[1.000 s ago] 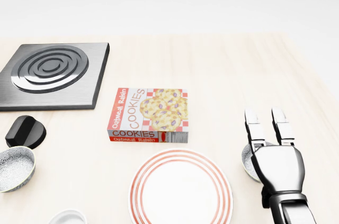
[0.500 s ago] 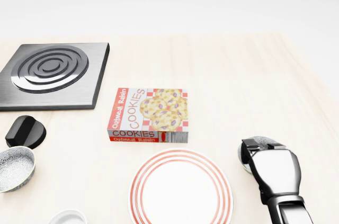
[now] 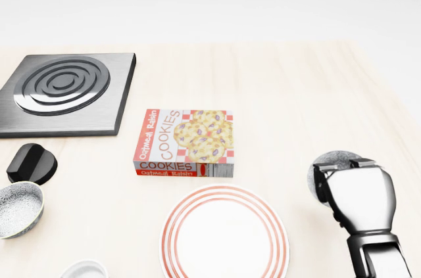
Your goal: Pick the akita bowl next to the plate and place it on the plate.
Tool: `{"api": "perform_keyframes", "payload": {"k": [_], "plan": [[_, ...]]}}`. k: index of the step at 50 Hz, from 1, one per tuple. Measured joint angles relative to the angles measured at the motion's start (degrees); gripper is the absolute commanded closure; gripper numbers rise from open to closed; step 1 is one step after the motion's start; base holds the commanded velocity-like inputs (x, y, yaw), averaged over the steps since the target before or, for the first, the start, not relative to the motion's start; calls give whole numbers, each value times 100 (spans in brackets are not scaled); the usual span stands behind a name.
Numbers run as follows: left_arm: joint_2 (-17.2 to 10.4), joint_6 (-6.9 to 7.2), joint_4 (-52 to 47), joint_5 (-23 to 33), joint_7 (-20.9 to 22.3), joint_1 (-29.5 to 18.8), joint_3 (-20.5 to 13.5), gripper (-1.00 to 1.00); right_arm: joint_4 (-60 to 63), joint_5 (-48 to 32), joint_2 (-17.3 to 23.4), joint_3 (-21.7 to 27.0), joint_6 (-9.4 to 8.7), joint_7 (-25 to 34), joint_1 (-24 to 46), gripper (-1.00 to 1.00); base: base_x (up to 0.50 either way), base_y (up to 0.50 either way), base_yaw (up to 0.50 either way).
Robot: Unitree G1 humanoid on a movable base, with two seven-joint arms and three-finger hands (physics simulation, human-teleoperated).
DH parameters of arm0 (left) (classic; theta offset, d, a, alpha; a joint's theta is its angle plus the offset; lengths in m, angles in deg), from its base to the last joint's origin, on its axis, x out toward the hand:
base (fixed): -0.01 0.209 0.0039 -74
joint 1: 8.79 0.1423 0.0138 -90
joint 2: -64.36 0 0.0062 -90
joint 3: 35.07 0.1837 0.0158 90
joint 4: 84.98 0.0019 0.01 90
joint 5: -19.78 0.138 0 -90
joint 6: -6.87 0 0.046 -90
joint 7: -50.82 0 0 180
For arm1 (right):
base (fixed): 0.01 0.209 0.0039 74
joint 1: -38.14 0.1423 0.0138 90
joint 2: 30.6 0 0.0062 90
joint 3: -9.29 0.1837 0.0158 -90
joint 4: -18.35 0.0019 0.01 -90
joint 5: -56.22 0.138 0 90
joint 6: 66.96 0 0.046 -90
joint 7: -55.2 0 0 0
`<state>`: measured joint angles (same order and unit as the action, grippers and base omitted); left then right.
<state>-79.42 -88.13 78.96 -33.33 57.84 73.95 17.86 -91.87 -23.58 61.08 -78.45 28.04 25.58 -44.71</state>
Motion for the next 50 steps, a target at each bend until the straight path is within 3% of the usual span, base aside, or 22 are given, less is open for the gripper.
{"api": "perform_keyframes", "payload": {"k": [22,50], "plan": [[1,0,-5,-7,7,15,-9,-100,2032,-43,-182,567,0,397,-446,100,0,0,0],[-1,0,-4,-13,13,18,-12,-100,3672,-272,-679,384,0,1034,-830,100,0,0,0]]}}
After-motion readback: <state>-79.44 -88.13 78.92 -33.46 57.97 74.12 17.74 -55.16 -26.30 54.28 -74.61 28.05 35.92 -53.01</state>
